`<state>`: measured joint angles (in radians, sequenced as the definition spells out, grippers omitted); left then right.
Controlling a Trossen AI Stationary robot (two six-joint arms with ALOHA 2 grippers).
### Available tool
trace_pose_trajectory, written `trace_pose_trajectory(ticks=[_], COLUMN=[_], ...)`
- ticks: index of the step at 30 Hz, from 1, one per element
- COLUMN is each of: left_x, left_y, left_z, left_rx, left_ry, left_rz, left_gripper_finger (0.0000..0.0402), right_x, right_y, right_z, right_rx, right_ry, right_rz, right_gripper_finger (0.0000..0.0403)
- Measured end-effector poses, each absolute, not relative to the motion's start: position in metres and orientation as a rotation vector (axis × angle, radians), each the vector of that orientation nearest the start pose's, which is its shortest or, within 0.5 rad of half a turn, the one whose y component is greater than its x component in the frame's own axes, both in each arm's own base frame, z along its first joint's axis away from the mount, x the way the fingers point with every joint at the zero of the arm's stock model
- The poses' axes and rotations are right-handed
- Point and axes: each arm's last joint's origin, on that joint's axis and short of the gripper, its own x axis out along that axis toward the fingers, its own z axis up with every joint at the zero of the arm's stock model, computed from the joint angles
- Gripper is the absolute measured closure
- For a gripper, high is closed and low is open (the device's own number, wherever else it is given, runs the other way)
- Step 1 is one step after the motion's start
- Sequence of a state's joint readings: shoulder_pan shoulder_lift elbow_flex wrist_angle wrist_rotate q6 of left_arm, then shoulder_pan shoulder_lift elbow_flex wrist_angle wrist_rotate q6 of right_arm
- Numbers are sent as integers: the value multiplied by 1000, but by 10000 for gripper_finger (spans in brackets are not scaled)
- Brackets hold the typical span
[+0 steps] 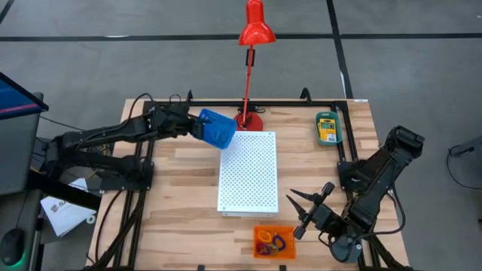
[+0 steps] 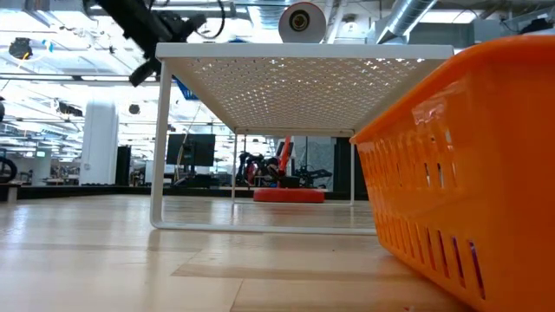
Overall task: Pick & Place Office Desk Supplies
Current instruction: Put the blue bin on the shelf
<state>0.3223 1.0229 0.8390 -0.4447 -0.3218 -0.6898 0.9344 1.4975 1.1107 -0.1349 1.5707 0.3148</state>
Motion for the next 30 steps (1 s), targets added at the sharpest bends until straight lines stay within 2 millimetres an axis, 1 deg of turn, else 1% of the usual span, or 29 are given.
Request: trace_pose_trajectory(ticks=[4,6,12,16,18,20,22,25,30], left_x=[207,213,254,278,285,290,293,296,295], left_y=[61,54,38,33,31,29,28,29,32], left_z=[301,302,305,317,326,335,338,339,340], left_rx=[-594,-565,-447,-369,-338,-302,-259,-178,-104], left_ry=[445,505,663,727,739,746,786,837,833], left_rz=[737,703,551,450,373,297,245,145,-71], left_gripper_finger=[401,401,401,401,401,401,401,401,401], right_x=[207,207,211,213,213,213,213,213,213], right_y=[231,231,228,226,226,226,226,226,226], right_z=[296,296,296,296,296,296,296,296,296], right_rx=[-201,-202,-202,-201,-201,-202,-202,-202,-202], right_ry=[66,67,69,69,69,70,70,70,70], right_rz=[-636,-636,-651,-659,-659,-659,-658,-657,-657], right_gripper_finger=[314,314,314,314,314,314,314,314,314])
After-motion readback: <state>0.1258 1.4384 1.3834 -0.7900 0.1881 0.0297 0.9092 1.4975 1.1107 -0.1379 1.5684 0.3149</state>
